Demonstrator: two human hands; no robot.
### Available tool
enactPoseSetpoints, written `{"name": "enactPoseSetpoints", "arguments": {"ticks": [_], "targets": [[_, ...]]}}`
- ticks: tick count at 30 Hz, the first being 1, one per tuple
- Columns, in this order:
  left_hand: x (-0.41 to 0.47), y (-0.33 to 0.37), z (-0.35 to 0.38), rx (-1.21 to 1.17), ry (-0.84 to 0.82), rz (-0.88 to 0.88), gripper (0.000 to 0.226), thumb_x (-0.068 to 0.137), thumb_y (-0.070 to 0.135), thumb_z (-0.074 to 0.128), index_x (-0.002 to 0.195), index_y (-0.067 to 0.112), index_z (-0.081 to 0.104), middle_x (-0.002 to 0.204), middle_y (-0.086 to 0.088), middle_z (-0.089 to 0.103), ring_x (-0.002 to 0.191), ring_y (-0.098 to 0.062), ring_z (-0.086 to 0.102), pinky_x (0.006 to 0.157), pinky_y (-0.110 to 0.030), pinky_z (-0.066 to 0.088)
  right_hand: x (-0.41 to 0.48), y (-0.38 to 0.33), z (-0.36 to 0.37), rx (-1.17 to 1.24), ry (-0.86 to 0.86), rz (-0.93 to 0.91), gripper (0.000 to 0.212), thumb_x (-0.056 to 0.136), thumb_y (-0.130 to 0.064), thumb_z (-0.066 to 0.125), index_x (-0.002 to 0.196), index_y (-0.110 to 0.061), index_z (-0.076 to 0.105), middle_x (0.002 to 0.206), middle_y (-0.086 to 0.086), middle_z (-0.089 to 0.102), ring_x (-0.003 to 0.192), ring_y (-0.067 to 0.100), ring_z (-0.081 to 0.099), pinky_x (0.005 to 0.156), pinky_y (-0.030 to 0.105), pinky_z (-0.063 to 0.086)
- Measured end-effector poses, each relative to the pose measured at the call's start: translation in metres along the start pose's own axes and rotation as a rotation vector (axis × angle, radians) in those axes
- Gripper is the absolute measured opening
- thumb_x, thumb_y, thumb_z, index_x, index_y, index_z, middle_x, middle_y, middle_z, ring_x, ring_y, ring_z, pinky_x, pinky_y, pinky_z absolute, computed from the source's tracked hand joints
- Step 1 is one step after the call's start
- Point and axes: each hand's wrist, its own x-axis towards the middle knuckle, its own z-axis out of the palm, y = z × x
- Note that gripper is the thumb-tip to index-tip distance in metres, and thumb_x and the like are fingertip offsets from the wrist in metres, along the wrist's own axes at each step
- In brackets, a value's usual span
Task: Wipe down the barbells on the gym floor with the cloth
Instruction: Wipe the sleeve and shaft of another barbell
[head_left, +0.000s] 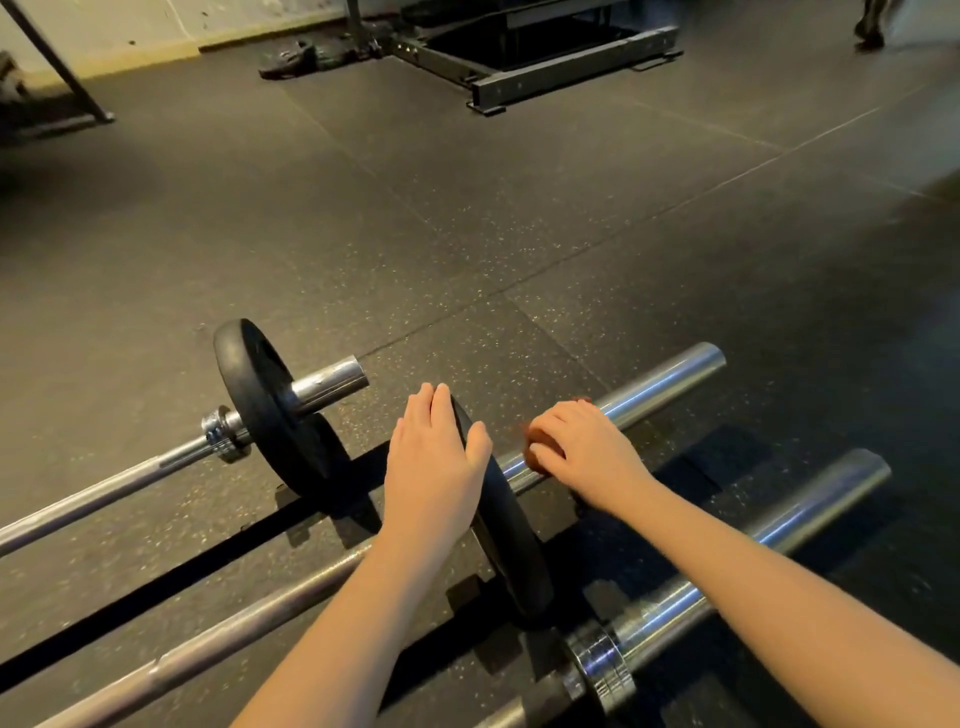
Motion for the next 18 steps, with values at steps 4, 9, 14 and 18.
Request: {"name": "enactPoseSetpoints", "arguments": {"ticks": [4, 9, 14, 18], "targets": [[0.004, 0.0, 0.002, 0.003, -0.005, 0.002, 0.058, 0.1, 0.033, 0.032, 0.152, 0.009, 0.019, 0.16, -0.005, 0.017, 0.147, -0.018, 0.011, 0.121, -0.036, 0.012, 0.001, -0.015, 0.009, -0.031, 0.149, 0.155, 0.028, 0.097, -0.043, 0.042, 0.11, -0.024, 0.057, 0.11, -0.008, 0.052, 0.11, 0.013, 0.045, 0.109, 0.035, 0.03], [0.0, 0.002, 0.002, 0.007, 0.0, -0.009, 0.058, 0.1, 0.033, 0.033, 0.152, 0.009, 0.02, 0.159, -0.006, 0.017, 0.147, -0.018, 0.013, 0.12, -0.036, 0.015, -0.008, -0.003, -0.001, -0.045, -0.043, -0.075, 0.05, 0.091, -0.058, 0.04, 0.125, -0.024, 0.054, 0.124, -0.005, 0.051, 0.118, 0.014, 0.042, 0.109, 0.035, 0.035], [0.002, 0.0, -0.001, 0.064, -0.026, 0.009, 0.059, 0.1, 0.034, 0.033, 0.151, 0.008, 0.02, 0.159, -0.008, 0.019, 0.146, -0.02, 0.016, 0.117, -0.032, 0.014, 0.005, 0.004, 0.0, -0.073, 0.042, 0.261, 0.041, 0.097, -0.05, 0.04, 0.126, -0.023, 0.052, 0.146, 0.013, 0.036, 0.141, 0.032, 0.022, 0.117, 0.045, 0.021], [-0.002, 0.003, -0.004, 0.135, -0.047, -0.002, 0.058, 0.099, 0.031, 0.027, 0.149, 0.004, 0.022, 0.157, -0.01, 0.022, 0.144, -0.021, 0.018, 0.116, -0.035, 0.014, -0.016, -0.01, 0.009, -0.061, -0.003, 0.028, 0.041, 0.097, -0.044, 0.046, 0.134, -0.024, 0.046, 0.145, 0.004, 0.036, 0.134, 0.022, 0.031, 0.114, 0.038, 0.028]]}}
